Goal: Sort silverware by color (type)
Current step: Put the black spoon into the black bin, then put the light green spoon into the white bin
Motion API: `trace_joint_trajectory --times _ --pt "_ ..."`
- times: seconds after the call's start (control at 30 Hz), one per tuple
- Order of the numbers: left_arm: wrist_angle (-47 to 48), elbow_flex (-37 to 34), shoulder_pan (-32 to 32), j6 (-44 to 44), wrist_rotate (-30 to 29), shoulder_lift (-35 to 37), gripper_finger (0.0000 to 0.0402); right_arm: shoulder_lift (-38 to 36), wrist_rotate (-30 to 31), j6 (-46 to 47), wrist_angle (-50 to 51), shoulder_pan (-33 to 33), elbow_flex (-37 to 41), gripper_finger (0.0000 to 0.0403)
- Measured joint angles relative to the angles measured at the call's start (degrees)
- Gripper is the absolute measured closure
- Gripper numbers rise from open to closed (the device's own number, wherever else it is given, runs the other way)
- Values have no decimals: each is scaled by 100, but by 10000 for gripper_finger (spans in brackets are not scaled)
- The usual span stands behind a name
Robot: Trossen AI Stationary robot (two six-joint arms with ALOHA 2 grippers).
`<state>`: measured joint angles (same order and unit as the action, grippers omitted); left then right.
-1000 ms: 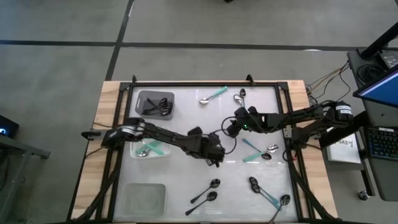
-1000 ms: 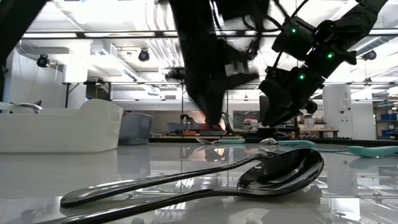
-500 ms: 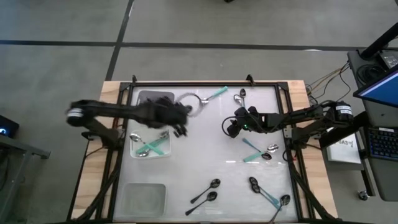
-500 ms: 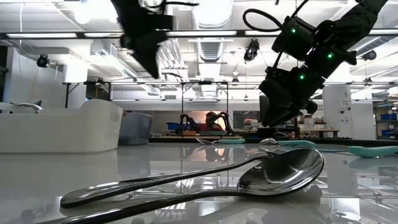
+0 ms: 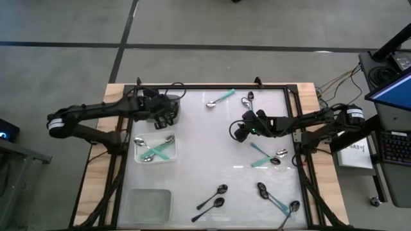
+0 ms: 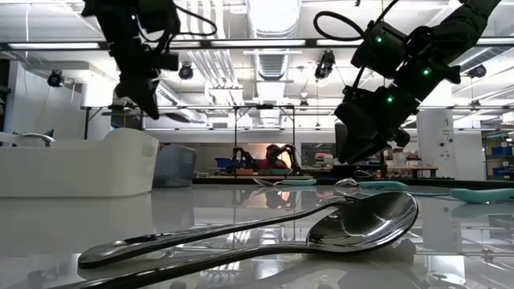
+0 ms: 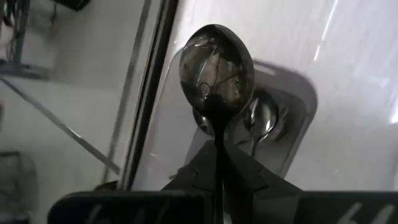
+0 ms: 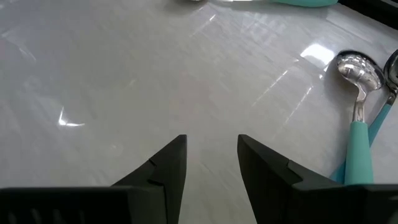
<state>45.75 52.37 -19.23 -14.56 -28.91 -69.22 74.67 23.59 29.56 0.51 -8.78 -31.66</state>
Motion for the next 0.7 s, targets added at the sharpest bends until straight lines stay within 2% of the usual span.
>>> trace_joint_trajectory --times 0.2,0.57,0.63,0.7 --pt "38 -12 -227 -696 -33 -142 391 0 0 0 0 0 0 268" --pt "-98 -33 -563 -705 143 -439 339 0 0 0 1 0 0 268" --pt "-80 9 -525 -497 378 -480 330 0 0 0 0 0 0 268" --pt "-111 107 -478 -181 991 -487 325 0 0 0 1 0 0 268"
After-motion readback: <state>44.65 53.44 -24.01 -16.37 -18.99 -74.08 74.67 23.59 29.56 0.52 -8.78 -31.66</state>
